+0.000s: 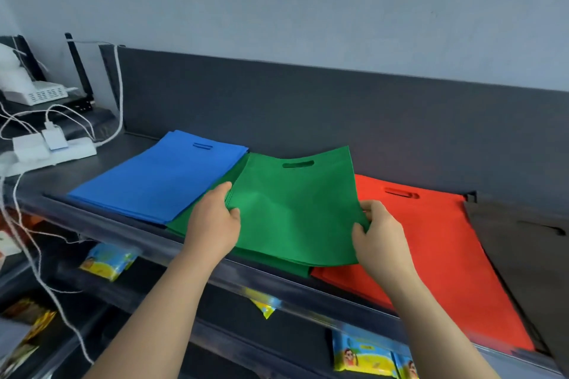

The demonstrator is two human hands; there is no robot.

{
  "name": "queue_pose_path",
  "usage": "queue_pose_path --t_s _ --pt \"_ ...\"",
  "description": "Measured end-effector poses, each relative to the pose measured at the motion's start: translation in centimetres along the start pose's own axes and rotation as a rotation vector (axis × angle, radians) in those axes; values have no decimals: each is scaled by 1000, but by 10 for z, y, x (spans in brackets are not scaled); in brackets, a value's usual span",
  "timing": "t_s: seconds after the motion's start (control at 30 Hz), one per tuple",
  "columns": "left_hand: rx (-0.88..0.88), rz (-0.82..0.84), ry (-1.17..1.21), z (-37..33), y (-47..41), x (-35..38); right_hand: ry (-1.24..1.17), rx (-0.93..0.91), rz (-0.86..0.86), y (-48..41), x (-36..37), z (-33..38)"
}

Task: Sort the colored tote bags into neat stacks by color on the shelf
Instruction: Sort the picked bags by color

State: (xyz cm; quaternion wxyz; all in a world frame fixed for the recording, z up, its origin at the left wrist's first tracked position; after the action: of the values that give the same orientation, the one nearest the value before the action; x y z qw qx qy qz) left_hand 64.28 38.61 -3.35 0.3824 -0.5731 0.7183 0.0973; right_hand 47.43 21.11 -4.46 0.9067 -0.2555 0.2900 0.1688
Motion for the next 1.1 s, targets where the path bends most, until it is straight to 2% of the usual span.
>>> queue_pose_path --t_s 0.13,0.33,0.67,0.73,0.9,1.1 --pt "-6 48 -34 28 -28 -4 48 23 -8 10 27 18" --pt "36 108 -126 55 -55 -4 277 58 55 18 52 36" --pt "143 113 -264 70 -72 7 615 -10 140 27 71 46" --pt "208 85 -295 69 -72 7 608 -36 114 27 67 46" --pt "345 48 -236 41 -53 8 510 -111 -74 22 37 40" --pt "511 65 -149 -13 -15 22 473 -48 -198 22 -16 6"
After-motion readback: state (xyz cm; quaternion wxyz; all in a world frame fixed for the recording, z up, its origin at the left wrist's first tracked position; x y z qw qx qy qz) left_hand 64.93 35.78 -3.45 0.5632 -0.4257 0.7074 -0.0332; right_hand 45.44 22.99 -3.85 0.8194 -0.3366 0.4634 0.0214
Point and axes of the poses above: each hand's wrist, its own y-axis away from the middle knuckle, its own x-axis out of the palm, z = x × y, the point moved 1 cm from there along -y, towards the middle knuckle, and after that the axes turned 9 degrees about -z, right-handed, at the moved point
